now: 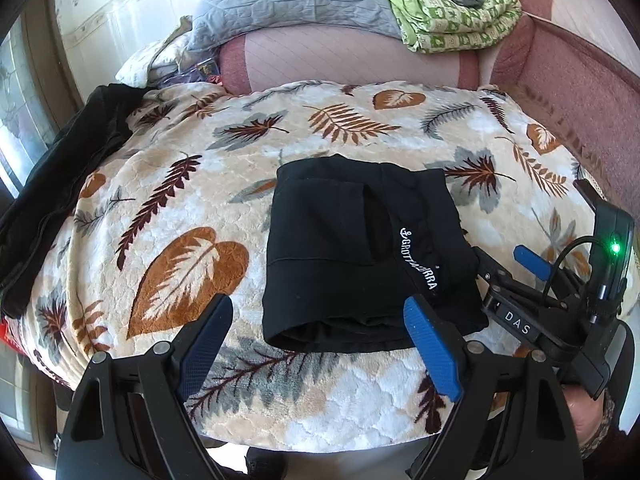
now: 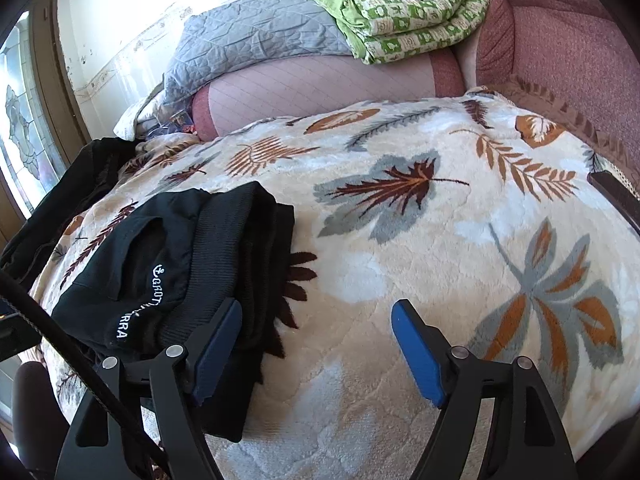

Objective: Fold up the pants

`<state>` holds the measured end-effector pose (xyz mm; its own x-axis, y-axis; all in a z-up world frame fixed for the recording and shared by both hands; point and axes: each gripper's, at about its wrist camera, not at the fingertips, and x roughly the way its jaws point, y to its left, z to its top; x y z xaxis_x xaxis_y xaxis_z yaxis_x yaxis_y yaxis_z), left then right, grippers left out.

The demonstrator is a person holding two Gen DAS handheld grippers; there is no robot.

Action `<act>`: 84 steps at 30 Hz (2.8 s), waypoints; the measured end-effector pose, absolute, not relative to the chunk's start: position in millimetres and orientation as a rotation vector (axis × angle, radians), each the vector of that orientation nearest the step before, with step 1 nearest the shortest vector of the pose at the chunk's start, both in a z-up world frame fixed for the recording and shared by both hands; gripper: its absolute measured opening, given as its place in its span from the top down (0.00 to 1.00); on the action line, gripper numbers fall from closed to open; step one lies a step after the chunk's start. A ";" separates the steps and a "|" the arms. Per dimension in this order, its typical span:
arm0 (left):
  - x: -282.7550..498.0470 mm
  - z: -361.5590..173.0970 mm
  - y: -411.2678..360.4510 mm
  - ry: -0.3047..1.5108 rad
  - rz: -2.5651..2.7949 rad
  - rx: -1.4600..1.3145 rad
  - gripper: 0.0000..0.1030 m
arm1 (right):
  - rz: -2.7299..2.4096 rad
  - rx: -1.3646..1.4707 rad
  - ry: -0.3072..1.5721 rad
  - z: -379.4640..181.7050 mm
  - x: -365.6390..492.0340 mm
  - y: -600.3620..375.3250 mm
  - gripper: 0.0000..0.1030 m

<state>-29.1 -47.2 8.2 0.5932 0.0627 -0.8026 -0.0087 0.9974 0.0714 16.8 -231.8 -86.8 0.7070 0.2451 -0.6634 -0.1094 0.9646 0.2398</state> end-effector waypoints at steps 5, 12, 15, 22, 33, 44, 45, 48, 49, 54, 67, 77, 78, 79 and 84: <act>-25.3 5.5 -43.8 0.943 0.047 0.049 0.16 | 0.190 0.190 0.769 -90.1 18.4 -231.7 0.19; -7.5 32.7 -42.9 0.969 -0.010 0.039 0.16 | 0.123 0.178 0.725 -84.9 14.7 -239.8 0.18; -1.4 62.6 -51.7 0.955 -0.092 0.046 0.16 | 0.068 0.196 0.663 -66.4 6.9 -255.3 0.18; 6.7 152.6 -67.4 0.961 -0.380 -0.014 0.16 | 0.061 0.375 0.756 -47.8 2.6 -327.4 0.17; -22.8 275.4 -107.1 0.857 -0.542 0.115 0.10 | -0.088 0.688 0.884 -85.7 -12.1 -418.6 0.14; -52.8 320.6 -118.8 0.642 -0.454 0.253 0.10 | -0.095 0.599 0.884 -87.0 -9.3 -407.4 0.09; -53.0 321.9 -120.0 0.639 -0.452 0.260 0.10 | -0.094 0.603 0.882 -87.0 -9.7 -407.8 0.09; -54.4 323.8 -125.9 0.642 -0.449 0.278 0.10 | -0.091 0.604 0.882 -86.8 -9.8 -408.0 0.09; -54.5 324.4 -127.1 0.639 -0.443 0.280 0.10 | -0.091 0.606 0.881 -86.6 -10.2 -408.3 0.09; -60.3 334.3 -136.1 0.560 -0.395 0.311 0.10 | -0.082 0.633 0.872 -86.4 -11.6 -410.7 0.10; -59.7 324.9 -125.9 0.591 -0.366 0.348 0.10 | -0.067 0.667 0.859 -86.9 -13.9 -415.1 0.10; -55.0 323.8 -122.2 0.590 -0.377 0.277 0.10 | -0.071 0.652 0.864 -87.3 -12.0 -413.9 0.09; -54.5 325.3 -122.3 0.582 -0.372 0.273 0.10 | -0.071 0.652 0.863 -87.3 -12.1 -413.7 0.09; -54.3 327.4 -122.1 0.565 -0.362 0.271 0.10 | -0.071 0.650 0.864 -87.4 -11.9 -413.6 0.09; -50.7 330.9 -127.5 0.542 -0.350 0.274 0.10 | -0.075 0.628 0.870 -87.5 -10.8 -411.6 0.07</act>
<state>-50.7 -127.5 330.9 0.8005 -0.2510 -0.5443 0.3933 0.9052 0.1609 -10.8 -411.6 -87.5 0.6543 0.1867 -0.7328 0.3089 0.8185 0.4844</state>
